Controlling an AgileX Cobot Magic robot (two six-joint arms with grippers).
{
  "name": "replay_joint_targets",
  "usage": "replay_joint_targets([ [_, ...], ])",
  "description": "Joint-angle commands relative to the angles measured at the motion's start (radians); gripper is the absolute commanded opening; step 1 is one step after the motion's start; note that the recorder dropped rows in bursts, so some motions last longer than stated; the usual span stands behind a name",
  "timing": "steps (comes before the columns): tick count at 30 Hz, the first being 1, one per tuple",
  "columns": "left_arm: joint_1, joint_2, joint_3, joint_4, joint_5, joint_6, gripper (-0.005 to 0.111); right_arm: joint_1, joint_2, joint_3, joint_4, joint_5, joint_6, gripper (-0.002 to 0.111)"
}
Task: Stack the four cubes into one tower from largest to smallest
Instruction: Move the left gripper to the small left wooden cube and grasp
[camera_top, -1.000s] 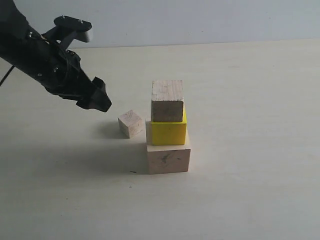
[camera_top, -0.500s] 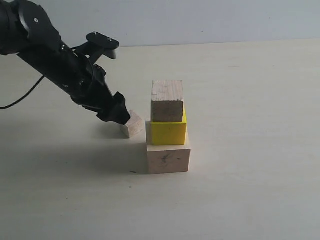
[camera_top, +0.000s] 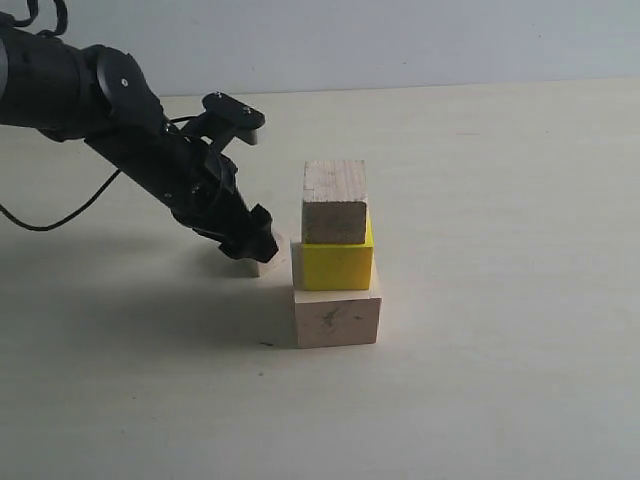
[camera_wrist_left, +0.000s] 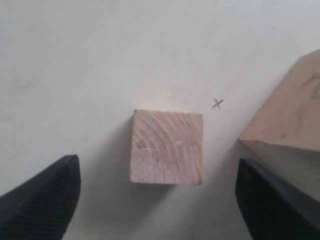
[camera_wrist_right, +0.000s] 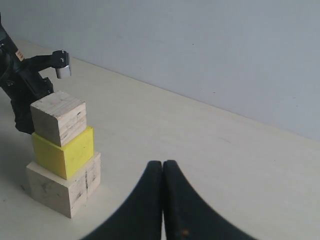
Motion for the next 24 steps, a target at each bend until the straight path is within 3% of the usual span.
replay_joint_targets([
  [1, -0.005, 0.025, -0.025, -0.003, -0.026, 0.006, 0.079, -0.001, -0.008, 0.004, -0.012, -0.012, 0.001, 0.000],
  [17, -0.005, 0.085, -0.044, 0.004, -0.032, 0.022, 0.073, -0.001, -0.008, 0.004, -0.027, -0.010, 0.003, 0.000],
  [20, -0.005, 0.085, -0.044, 0.004, -0.032, 0.029, 0.053, -0.001, -0.008, 0.004, -0.027, -0.010, 0.003, 0.000],
  [24, -0.005, 0.083, -0.044, 0.004, -0.034, 0.029, 0.009, -0.001, -0.008, 0.004, -0.027, -0.010, 0.003, 0.000],
])
